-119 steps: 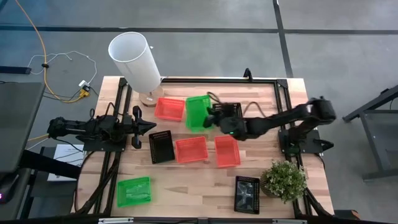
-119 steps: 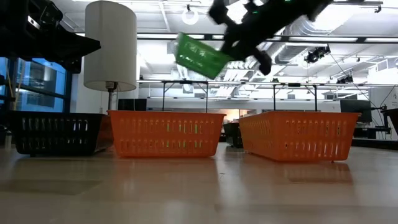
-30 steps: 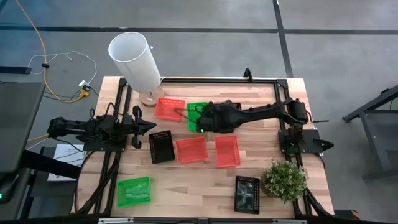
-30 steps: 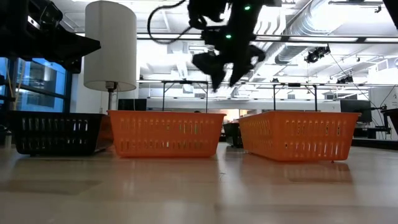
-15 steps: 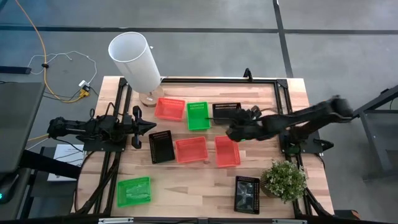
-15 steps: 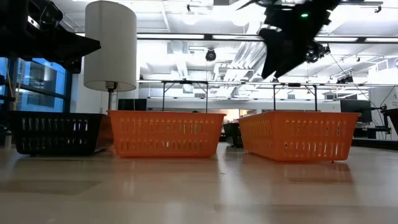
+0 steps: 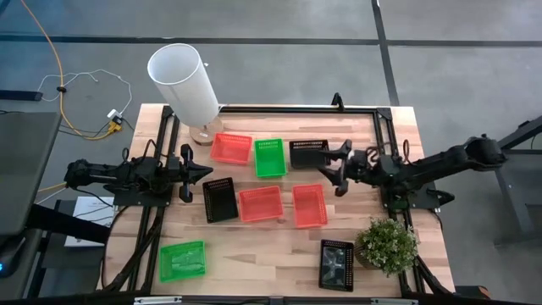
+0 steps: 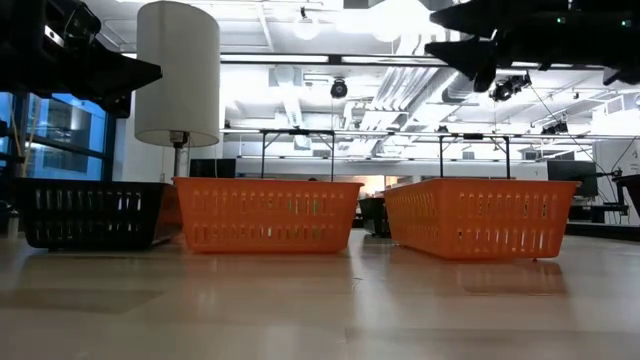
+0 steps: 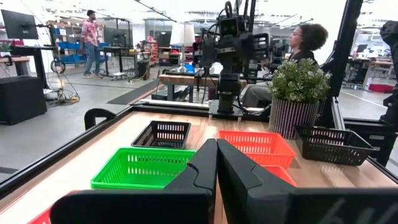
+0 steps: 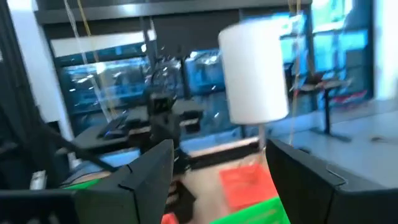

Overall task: Stack baskets by color
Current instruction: Stack the bottom green bin on top of the top green bin

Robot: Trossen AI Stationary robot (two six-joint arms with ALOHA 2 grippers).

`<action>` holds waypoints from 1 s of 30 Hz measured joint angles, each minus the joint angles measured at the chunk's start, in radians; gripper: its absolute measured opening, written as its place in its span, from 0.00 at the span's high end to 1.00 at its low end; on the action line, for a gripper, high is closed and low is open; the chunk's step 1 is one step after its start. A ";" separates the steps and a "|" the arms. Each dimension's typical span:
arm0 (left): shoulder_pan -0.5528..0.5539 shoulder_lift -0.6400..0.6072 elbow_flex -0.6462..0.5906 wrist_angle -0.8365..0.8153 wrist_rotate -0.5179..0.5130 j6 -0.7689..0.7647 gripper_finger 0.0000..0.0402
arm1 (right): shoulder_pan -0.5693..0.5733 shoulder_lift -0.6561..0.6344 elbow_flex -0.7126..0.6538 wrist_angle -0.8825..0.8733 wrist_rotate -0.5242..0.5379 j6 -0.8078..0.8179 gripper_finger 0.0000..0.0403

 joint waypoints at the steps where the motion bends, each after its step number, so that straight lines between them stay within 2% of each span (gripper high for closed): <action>1: 0.000 0.000 0.000 0.000 0.000 0.000 1.00 | 0.000 0.000 -0.001 0.010 0.007 -0.023 0.40; 7: 0.000 0.000 0.000 0.003 0.000 -0.002 1.00 | 0.000 -0.001 0.009 -0.076 0.011 -0.044 0.40; 11: 0.000 0.000 0.000 0.015 0.000 -0.008 1.00 | -0.001 -0.001 0.010 -0.068 0.033 -0.040 0.40; 15: 0.000 0.000 0.000 0.015 0.000 -0.008 1.00 | -0.002 -0.001 0.011 -0.064 0.031 -0.122 0.40; 19: 0.000 0.000 0.000 0.030 -0.001 -0.008 1.00 | -0.001 -0.001 0.011 -0.081 0.083 -0.194 0.40; 26: 0.000 0.000 0.000 0.031 -0.002 -0.008 1.00 | -0.002 -0.001 0.012 -0.130 0.097 -0.087 0.40; 30: 0.000 0.000 0.000 0.031 -0.002 -0.008 1.00 | -0.016 -0.001 0.012 -0.226 0.051 -0.049 0.40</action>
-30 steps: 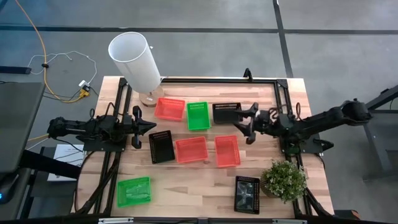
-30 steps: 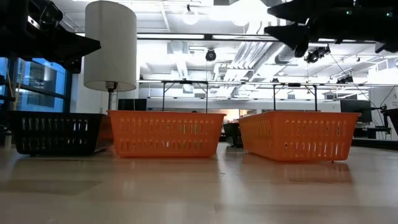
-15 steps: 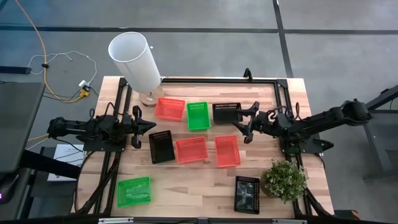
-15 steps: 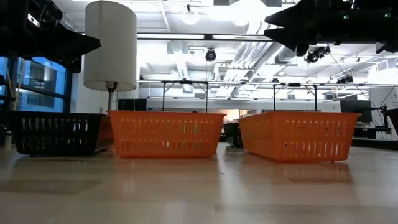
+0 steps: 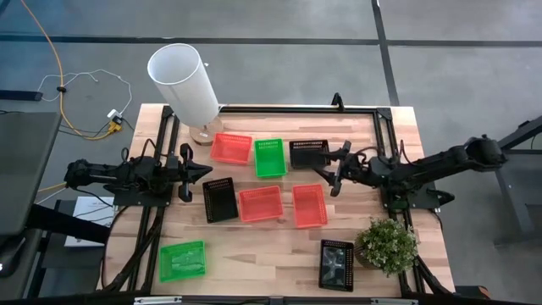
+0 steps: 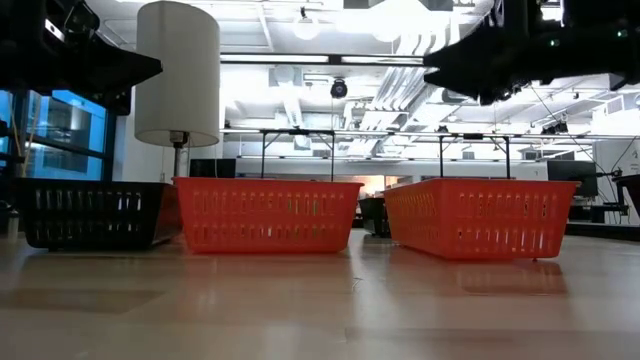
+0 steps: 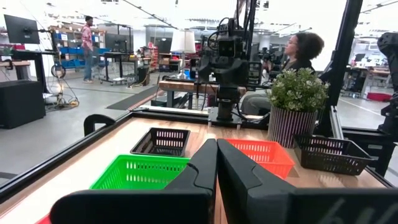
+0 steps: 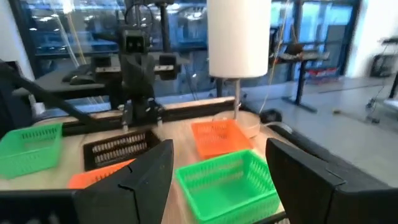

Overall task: Stack baskets by color
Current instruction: Stack the bottom green bin on top of the top green bin

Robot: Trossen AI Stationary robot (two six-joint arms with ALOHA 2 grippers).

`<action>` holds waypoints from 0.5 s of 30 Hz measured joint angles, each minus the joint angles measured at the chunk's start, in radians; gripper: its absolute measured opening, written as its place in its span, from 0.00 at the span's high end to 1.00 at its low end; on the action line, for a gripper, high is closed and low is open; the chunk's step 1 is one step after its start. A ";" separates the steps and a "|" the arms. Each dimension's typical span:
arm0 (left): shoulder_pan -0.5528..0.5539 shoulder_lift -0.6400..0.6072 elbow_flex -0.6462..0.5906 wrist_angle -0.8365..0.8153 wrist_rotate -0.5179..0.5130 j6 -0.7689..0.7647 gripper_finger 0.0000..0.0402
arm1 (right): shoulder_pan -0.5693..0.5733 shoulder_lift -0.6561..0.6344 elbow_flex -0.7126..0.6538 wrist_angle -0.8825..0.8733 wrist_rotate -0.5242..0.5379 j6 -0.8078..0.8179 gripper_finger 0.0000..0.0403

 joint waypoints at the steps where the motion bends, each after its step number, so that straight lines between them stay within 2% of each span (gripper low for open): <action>1: 0.000 0.000 0.000 0.000 0.000 0.000 1.00 | -0.009 0.000 0.000 -0.009 -0.011 0.010 0.40; 5: 0.000 0.000 0.000 -0.001 -0.002 0.000 1.00 | -0.047 0.000 0.000 -0.014 -0.096 0.024 0.40; 8: 0.000 0.000 0.000 -0.002 -0.002 0.001 1.00 | -0.070 0.000 0.000 -0.029 -0.137 0.052 0.45; 11: 0.000 0.000 0.000 -0.002 -0.002 0.015 1.00 | -0.094 0.000 0.000 -0.051 -0.135 0.058 0.57; 15: 0.000 0.000 0.000 -0.002 -0.002 0.016 1.00 | -0.123 0.000 0.000 -0.060 -0.125 0.056 0.83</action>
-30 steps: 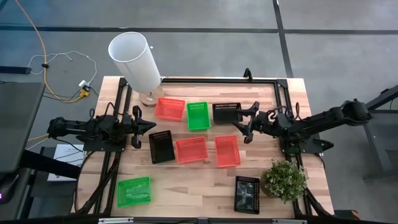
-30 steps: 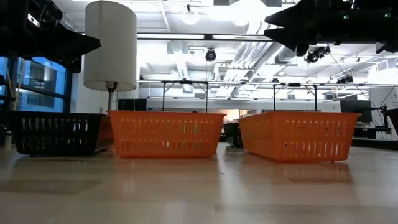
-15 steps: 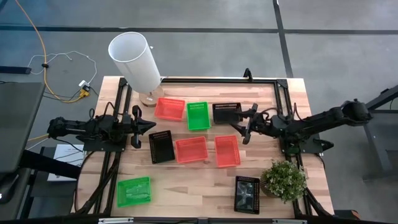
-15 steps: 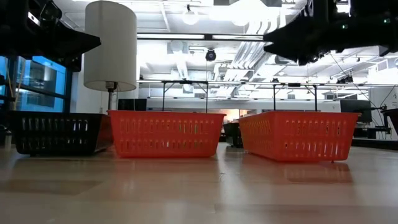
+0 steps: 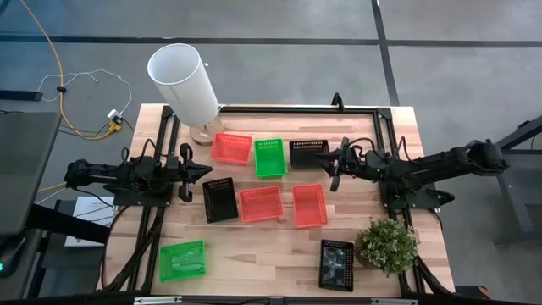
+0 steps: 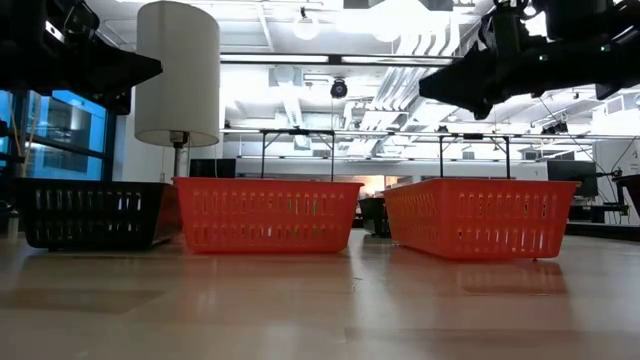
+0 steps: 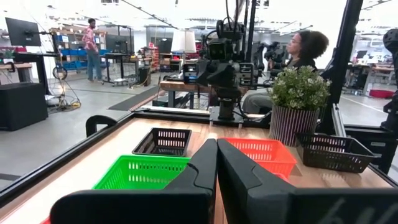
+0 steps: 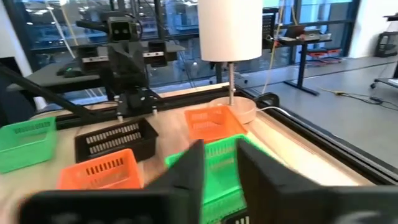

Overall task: Stack baskets by color
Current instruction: Stack the bottom green bin on top of the top green bin

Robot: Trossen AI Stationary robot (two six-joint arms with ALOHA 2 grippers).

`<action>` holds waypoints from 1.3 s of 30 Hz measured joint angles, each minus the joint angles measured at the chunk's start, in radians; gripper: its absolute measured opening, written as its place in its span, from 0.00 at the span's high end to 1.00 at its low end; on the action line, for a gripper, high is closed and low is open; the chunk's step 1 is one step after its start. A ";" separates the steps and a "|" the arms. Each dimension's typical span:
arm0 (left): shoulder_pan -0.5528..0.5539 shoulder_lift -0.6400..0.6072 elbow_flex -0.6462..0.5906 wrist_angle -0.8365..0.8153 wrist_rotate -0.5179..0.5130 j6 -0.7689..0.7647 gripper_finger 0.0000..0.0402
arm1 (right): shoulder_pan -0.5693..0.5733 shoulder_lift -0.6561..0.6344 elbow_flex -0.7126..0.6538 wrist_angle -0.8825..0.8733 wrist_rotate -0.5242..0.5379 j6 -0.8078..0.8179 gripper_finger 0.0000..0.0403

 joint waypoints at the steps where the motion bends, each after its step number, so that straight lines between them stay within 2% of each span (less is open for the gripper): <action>1: 0.000 0.000 0.000 0.000 0.000 0.003 1.00 | -0.006 0.000 0.000 0.000 0.001 -0.001 0.90; 3: 0.000 0.000 0.000 0.000 0.000 0.016 1.00 | -0.013 0.000 0.000 -0.001 -0.003 -0.023 0.97; 13: -0.001 0.000 0.000 0.054 0.004 0.074 1.00 | -0.013 0.000 0.000 -0.007 0.005 -0.053 1.00; 16: -0.001 0.000 0.000 0.063 0.007 0.071 0.97 | -0.013 0.000 0.000 -0.007 0.005 -0.054 1.00; 20: -0.001 0.024 0.000 0.067 0.015 0.037 0.84 | -0.013 0.000 0.000 -0.007 0.006 -0.054 1.00; 24: -0.001 0.090 0.000 0.153 0.028 0.009 0.66 | -0.013 0.000 0.000 -0.007 0.006 -0.054 1.00; 28: -0.001 0.179 0.001 0.312 0.106 -0.100 0.48 | -0.013 0.000 0.000 -0.006 0.017 -0.054 1.00; 31: -0.002 0.255 0.036 0.344 0.159 -0.139 0.37 | -0.013 0.000 0.000 -0.006 0.045 -0.071 1.00; 35: -0.002 0.378 0.103 0.347 0.159 -0.151 0.29 | -0.013 0.000 0.000 0.000 0.052 -0.081 1.00; 39: -0.001 0.511 0.171 0.345 0.135 -0.150 0.28 | -0.013 0.000 0.000 0.011 0.051 -0.099 1.00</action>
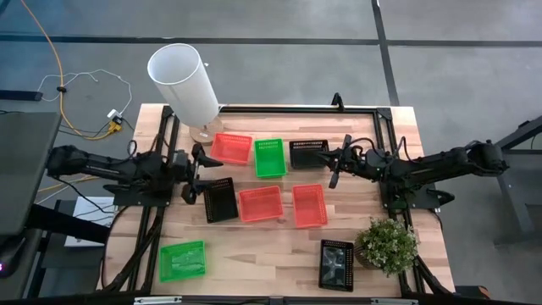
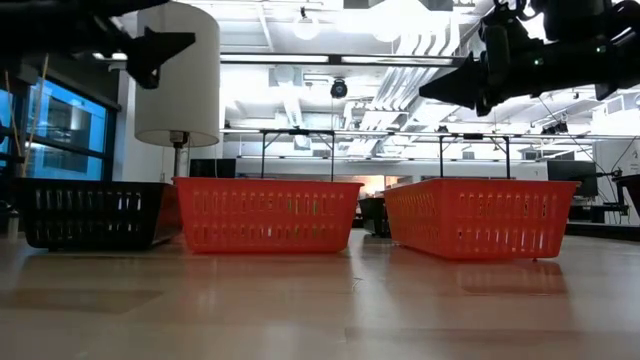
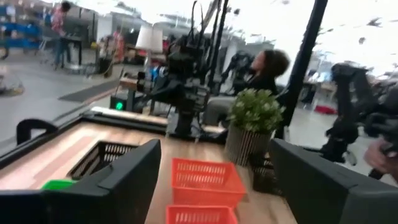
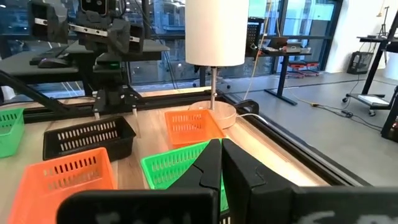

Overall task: Stack baskets by color
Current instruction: Stack the bottom green bin on top of the top green bin

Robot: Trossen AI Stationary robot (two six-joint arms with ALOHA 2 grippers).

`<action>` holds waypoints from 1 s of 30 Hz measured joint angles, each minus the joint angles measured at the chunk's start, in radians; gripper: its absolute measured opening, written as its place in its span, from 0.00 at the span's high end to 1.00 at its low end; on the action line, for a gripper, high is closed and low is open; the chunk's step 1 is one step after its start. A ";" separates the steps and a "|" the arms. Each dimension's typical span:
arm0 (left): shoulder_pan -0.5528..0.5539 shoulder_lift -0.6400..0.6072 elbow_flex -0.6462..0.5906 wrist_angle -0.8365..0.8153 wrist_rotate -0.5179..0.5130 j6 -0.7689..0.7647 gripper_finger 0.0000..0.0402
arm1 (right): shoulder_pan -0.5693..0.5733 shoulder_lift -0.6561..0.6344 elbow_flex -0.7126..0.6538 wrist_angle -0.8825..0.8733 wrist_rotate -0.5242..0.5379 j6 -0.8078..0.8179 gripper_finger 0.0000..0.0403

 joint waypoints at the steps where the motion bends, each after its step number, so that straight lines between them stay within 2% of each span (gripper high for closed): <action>1: 0.000 0.031 0.019 0.000 0.002 0.001 0.28 | 0.000 0.000 0.000 0.003 -0.001 0.000 1.00; 4: -0.016 0.112 0.090 -0.046 0.041 0.002 0.27 | 0.000 0.000 0.000 0.004 -0.001 -0.003 1.00; 6: -0.044 0.158 0.160 -0.140 0.053 0.002 0.27 | 0.000 0.000 0.000 0.004 -0.001 -0.008 1.00; 11: -0.170 0.292 0.402 -0.567 0.024 -0.062 0.27 | 0.000 0.000 0.000 0.002 -0.004 -0.008 1.00; 17: -0.361 0.489 0.676 -1.114 -0.030 -0.272 0.27 | 0.000 0.000 0.000 0.000 -0.013 0.002 1.00; 19: -0.419 0.550 0.732 -1.230 -0.015 -0.354 0.27 | 0.000 0.000 0.000 -0.001 -0.013 0.013 1.00; 21: -0.480 0.600 0.755 -1.291 0.023 -0.434 0.28 | 0.000 0.000 0.000 -0.002 -0.015 0.020 1.00; 24: -0.570 0.657 0.748 -1.298 0.056 -0.540 0.28 | 0.000 0.000 0.000 -0.002 -0.017 0.019 1.00; 30: -0.704 0.748 0.692 -1.309 0.013 -0.765 0.28 | 0.000 0.000 0.000 -0.020 -0.017 0.019 1.00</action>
